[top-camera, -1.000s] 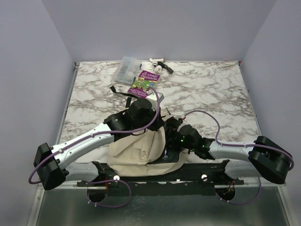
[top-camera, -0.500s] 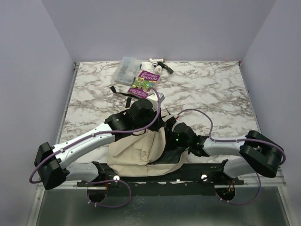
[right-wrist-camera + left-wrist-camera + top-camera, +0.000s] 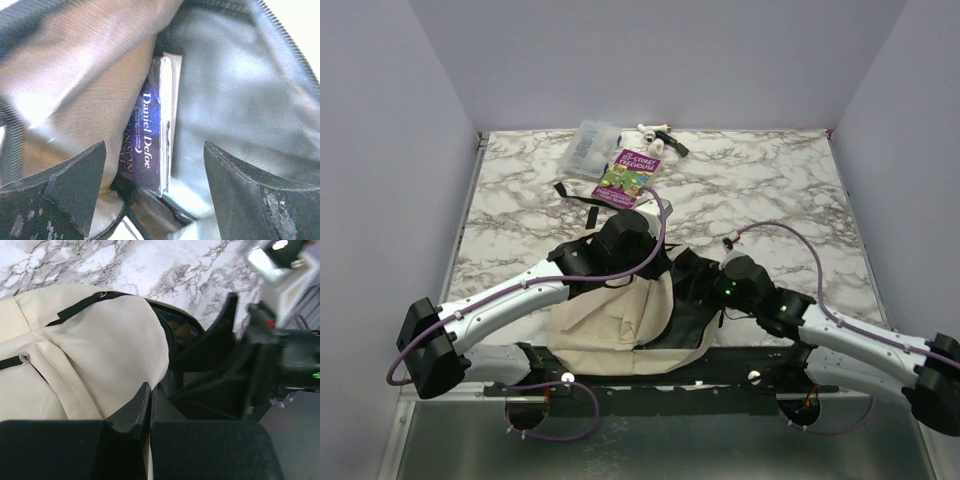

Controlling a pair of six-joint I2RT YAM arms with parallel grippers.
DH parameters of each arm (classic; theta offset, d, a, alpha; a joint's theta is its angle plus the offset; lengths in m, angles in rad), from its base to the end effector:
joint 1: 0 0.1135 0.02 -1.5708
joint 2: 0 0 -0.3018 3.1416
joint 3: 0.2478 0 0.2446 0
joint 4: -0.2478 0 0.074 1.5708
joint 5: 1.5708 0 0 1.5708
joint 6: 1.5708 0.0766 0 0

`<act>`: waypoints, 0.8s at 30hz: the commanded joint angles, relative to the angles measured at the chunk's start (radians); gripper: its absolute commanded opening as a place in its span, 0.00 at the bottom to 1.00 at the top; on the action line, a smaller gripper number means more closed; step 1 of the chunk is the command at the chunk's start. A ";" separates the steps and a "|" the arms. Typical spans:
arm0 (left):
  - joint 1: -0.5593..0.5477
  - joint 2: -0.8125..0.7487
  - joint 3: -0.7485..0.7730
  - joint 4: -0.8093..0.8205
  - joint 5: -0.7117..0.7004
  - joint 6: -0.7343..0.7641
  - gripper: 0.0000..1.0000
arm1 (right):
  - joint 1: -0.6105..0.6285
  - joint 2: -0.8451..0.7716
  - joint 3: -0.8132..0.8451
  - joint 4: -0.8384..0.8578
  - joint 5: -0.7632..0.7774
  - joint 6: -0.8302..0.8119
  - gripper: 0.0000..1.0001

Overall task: Pack the student bag
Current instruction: Place the book in the student bag.

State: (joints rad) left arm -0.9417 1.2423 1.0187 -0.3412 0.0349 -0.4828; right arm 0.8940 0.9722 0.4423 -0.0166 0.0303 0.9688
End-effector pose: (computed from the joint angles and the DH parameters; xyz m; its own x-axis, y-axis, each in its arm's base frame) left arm 0.1710 -0.2396 0.3245 -0.6621 0.1214 -0.7395 0.5849 0.7006 -0.4087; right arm 0.1355 0.1650 0.2165 -0.8132 0.3032 -0.4968 -0.1638 0.6999 0.6952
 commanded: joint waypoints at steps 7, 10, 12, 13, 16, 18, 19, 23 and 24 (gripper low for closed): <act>0.005 0.064 -0.060 0.059 0.085 -0.081 0.00 | -0.019 -0.232 0.265 -0.629 0.463 -0.140 0.85; -0.004 0.101 -0.072 0.103 0.157 -0.088 0.12 | -0.033 -0.203 0.361 -0.622 0.523 -0.203 0.88; -0.006 0.129 -0.068 0.120 0.208 -0.080 0.40 | -0.043 -0.157 0.422 -0.562 0.519 -0.258 0.89; -0.001 0.151 -0.059 0.122 0.245 -0.068 0.55 | -0.048 -0.131 0.452 -0.522 0.502 -0.283 0.89; 0.047 0.172 -0.044 0.118 0.339 -0.054 0.63 | -0.107 0.000 0.529 -0.417 0.393 -0.355 0.91; 0.089 0.136 -0.064 0.140 0.360 -0.050 0.68 | -0.183 0.093 0.569 -0.360 0.250 -0.379 0.91; 0.109 0.112 -0.078 0.145 0.358 -0.048 0.71 | -0.216 0.131 0.580 -0.333 0.194 -0.380 0.91; 0.231 0.006 -0.120 0.148 0.328 -0.060 0.82 | -0.297 0.304 0.631 -0.221 0.046 -0.378 0.92; 0.274 -0.014 -0.125 0.148 0.327 -0.069 0.85 | -0.313 0.354 0.653 -0.209 0.023 -0.366 0.92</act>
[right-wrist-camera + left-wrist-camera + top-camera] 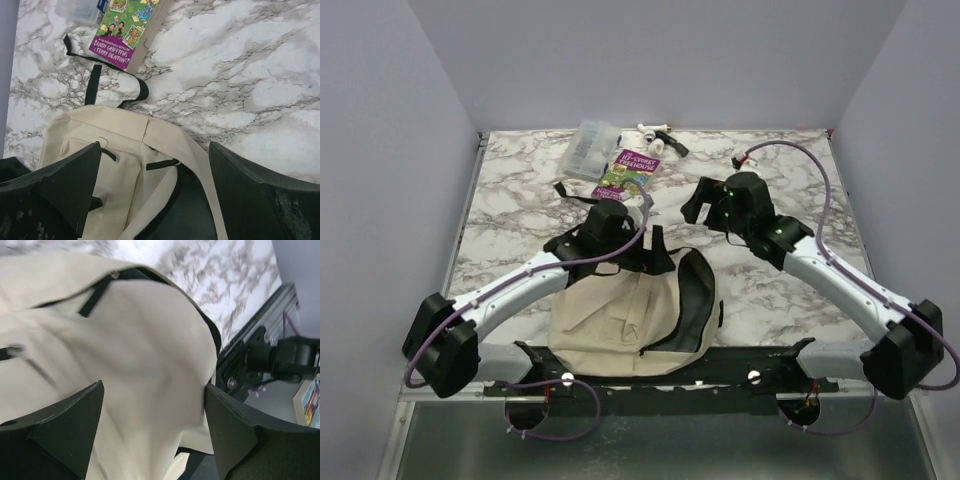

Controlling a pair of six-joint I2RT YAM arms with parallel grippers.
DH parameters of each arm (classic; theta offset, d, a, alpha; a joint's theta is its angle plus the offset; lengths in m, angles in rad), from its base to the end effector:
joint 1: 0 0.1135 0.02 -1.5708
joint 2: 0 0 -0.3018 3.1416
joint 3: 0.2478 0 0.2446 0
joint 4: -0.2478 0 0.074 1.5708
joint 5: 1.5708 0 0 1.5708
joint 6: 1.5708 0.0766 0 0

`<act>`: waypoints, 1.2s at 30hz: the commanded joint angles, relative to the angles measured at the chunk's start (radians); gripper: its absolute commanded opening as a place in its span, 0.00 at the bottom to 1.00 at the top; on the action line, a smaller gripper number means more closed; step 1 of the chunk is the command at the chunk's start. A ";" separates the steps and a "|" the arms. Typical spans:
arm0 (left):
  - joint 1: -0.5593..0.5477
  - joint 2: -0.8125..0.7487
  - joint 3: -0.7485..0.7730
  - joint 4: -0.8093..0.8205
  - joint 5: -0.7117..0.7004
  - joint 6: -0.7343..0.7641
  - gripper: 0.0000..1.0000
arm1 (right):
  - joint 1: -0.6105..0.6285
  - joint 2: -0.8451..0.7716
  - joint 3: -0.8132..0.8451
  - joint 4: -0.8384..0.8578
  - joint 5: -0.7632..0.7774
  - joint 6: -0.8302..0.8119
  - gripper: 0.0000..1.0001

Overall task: Pack the student bag
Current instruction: Place the book in the student bag, then pick up the book from the center of the board.

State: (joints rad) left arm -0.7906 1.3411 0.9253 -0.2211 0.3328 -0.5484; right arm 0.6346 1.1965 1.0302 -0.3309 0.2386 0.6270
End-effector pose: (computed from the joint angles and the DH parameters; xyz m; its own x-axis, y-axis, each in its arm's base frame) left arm 0.2004 -0.2380 0.2794 -0.8035 0.1115 -0.5848 0.5128 0.6284 -0.5849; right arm 0.2394 0.1537 0.3435 -0.5509 0.3024 -0.7779 -0.1057 0.8993 0.4244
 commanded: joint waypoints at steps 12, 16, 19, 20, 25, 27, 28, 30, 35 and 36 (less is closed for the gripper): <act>0.564 -0.159 -0.025 0.048 -0.112 -0.276 0.96 | -0.115 0.585 0.253 0.389 -0.344 0.166 0.89; 0.675 -0.112 -0.081 0.192 -0.172 -0.433 0.95 | -0.115 0.717 0.284 0.527 -0.385 0.258 0.83; 0.714 -0.024 -0.051 0.273 -0.174 -0.475 0.96 | -0.116 0.806 0.320 0.566 -0.368 0.324 0.82; 0.719 0.013 -0.022 0.281 -0.166 -0.470 0.96 | -0.117 0.837 0.333 0.582 -0.368 0.334 0.81; 0.724 0.211 0.104 0.384 -0.108 -0.445 0.95 | -0.115 0.969 0.404 0.635 -0.366 0.348 0.71; 0.727 0.288 0.151 0.430 -0.052 -0.436 0.88 | -0.115 1.011 0.437 0.633 -0.365 0.350 0.64; 0.727 0.322 0.170 0.451 -0.042 -0.435 0.85 | -0.116 1.028 0.452 0.643 -0.364 0.343 0.64; 0.728 0.379 0.187 0.514 -0.025 -0.443 0.83 | -0.113 1.058 0.461 0.675 -0.368 0.337 0.64; 0.733 0.509 0.277 0.555 0.065 -0.473 0.77 | -0.114 1.124 0.500 0.638 -0.358 0.338 0.64; 0.734 0.529 0.289 0.555 0.076 -0.477 0.76 | -0.113 1.136 0.513 0.612 -0.346 0.337 0.63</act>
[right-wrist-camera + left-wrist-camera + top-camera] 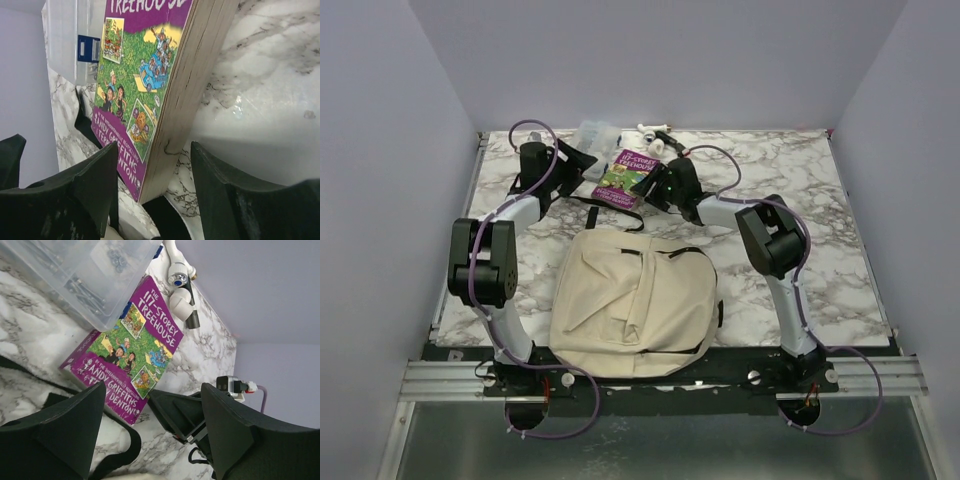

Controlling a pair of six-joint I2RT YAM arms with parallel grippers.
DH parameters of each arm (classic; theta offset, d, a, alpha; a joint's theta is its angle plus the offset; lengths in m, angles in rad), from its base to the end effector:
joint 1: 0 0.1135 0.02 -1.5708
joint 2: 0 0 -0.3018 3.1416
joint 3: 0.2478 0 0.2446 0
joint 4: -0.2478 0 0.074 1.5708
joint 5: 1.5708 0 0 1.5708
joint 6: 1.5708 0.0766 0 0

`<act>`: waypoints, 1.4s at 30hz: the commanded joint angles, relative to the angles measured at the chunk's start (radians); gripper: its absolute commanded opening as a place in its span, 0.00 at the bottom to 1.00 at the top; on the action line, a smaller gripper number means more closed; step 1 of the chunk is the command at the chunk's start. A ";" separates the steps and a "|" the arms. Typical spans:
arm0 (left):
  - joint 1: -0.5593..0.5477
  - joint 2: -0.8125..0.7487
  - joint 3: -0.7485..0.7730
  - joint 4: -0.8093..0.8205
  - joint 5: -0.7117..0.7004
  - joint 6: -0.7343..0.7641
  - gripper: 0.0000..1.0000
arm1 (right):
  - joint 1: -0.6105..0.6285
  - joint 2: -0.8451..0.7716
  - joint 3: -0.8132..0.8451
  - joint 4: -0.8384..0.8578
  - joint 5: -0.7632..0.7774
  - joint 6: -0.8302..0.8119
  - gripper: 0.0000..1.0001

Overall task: Pack the student bag
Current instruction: Pick up the book from the center of the board.

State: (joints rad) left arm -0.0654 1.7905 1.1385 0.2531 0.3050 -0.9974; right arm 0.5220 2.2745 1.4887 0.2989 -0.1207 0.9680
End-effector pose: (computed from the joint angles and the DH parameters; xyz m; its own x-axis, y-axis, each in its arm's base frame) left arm 0.4437 -0.0521 0.2547 -0.4946 -0.7706 -0.4019 -0.1420 0.5279 -0.8374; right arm 0.4790 0.2862 0.1481 -0.7137 0.5329 -0.4547 0.0012 0.6500 0.7600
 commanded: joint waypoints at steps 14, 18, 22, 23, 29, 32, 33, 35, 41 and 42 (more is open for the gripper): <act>0.005 0.206 0.129 0.052 0.092 -0.140 0.76 | -0.020 0.021 -0.076 -0.138 0.251 0.032 0.00; -0.012 0.215 0.137 0.052 0.076 -0.108 0.76 | -0.075 0.001 -0.118 -0.149 0.165 -0.024 0.00; -0.033 0.229 0.139 0.045 0.076 -0.086 0.75 | -0.097 -0.068 -0.182 -0.120 0.103 -0.157 0.01; -0.039 0.233 0.142 0.040 0.079 -0.080 0.74 | -0.106 -0.085 -0.182 -0.161 0.105 -0.170 0.01; -0.124 0.207 0.136 0.017 0.058 0.006 0.74 | -0.231 -0.187 -0.300 -0.188 0.009 -0.234 0.07; -0.161 0.208 0.171 -0.056 0.031 0.081 0.74 | -0.240 -0.227 -0.291 -0.223 -0.058 -0.348 0.26; -0.171 0.213 0.190 -0.083 0.038 0.097 0.74 | -0.240 -0.236 -0.273 -0.258 -0.071 -0.369 0.36; -0.189 0.231 0.224 -0.125 0.062 0.129 0.74 | -0.240 -0.269 -0.277 -0.281 -0.063 -0.391 0.51; -0.244 0.270 0.293 -0.235 0.106 0.192 0.74 | -0.241 -0.292 -0.294 -0.242 -0.123 -0.432 0.73; -0.254 0.274 0.308 -0.271 0.092 0.199 0.74 | -0.242 -0.278 -0.278 -0.258 -0.151 -0.439 0.73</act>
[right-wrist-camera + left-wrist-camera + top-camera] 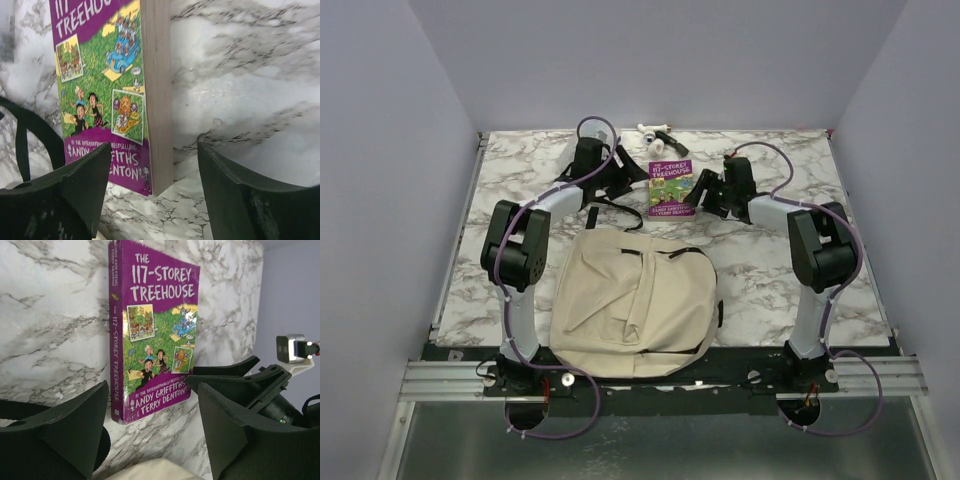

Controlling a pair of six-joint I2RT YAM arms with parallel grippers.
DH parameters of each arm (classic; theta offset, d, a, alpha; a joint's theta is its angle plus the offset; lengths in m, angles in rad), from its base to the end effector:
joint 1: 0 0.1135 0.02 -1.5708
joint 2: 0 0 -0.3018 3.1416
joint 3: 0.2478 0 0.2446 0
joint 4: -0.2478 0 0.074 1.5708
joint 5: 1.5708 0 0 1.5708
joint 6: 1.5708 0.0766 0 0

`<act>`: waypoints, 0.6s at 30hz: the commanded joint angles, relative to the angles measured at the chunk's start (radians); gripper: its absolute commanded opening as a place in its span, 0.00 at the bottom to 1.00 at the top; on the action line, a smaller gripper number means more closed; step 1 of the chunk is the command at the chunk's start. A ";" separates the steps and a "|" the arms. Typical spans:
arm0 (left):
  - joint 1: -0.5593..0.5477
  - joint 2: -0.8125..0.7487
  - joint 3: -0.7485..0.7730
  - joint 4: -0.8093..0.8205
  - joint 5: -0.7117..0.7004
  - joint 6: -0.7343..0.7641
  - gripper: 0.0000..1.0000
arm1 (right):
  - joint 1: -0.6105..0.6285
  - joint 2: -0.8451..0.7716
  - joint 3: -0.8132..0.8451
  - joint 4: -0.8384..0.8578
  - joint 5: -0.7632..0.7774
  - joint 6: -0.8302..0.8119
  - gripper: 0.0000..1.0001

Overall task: Pack the student bag
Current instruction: Pick up the book from the center of the board.

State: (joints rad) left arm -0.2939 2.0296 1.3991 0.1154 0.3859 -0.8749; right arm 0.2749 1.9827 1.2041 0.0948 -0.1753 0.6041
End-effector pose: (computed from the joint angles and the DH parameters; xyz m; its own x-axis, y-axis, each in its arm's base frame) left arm 0.4766 -0.1744 0.2213 -0.7489 -0.5162 -0.4156 0.0112 0.6172 -0.7868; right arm 0.4464 0.1398 0.1718 -0.7261 0.3763 -0.5754 0.0183 0.8472 0.5310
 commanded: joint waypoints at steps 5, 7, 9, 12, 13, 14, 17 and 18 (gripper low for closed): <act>-0.063 0.081 0.157 -0.314 -0.067 0.146 0.74 | 0.005 0.039 -0.037 0.025 -0.133 -0.034 0.70; -0.069 0.100 0.200 -0.380 -0.072 0.155 0.74 | 0.005 0.047 -0.035 0.023 -0.133 -0.040 0.66; -0.070 0.103 0.209 -0.401 -0.051 0.137 0.74 | 0.006 0.059 -0.026 0.014 -0.124 -0.044 0.59; -0.076 0.078 0.201 -0.400 -0.051 0.128 0.74 | 0.005 0.064 -0.023 -0.001 -0.108 -0.034 0.40; -0.079 0.069 0.201 -0.400 -0.056 0.133 0.74 | 0.005 0.058 -0.028 0.002 -0.113 -0.023 0.35; -0.081 0.059 0.202 -0.401 -0.057 0.142 0.74 | 0.005 0.052 -0.036 0.005 -0.120 -0.008 0.27; -0.082 0.036 0.205 -0.425 -0.054 0.164 0.74 | 0.005 0.033 -0.025 -0.034 -0.135 0.058 0.09; -0.082 0.028 0.204 -0.432 -0.045 0.169 0.75 | 0.004 0.026 -0.019 -0.043 -0.149 0.077 0.02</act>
State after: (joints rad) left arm -0.3710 2.1193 1.5803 -0.2581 0.3492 -0.7494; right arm 0.2768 2.0121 1.1900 0.1291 -0.2909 0.6186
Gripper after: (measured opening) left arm 0.742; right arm 0.132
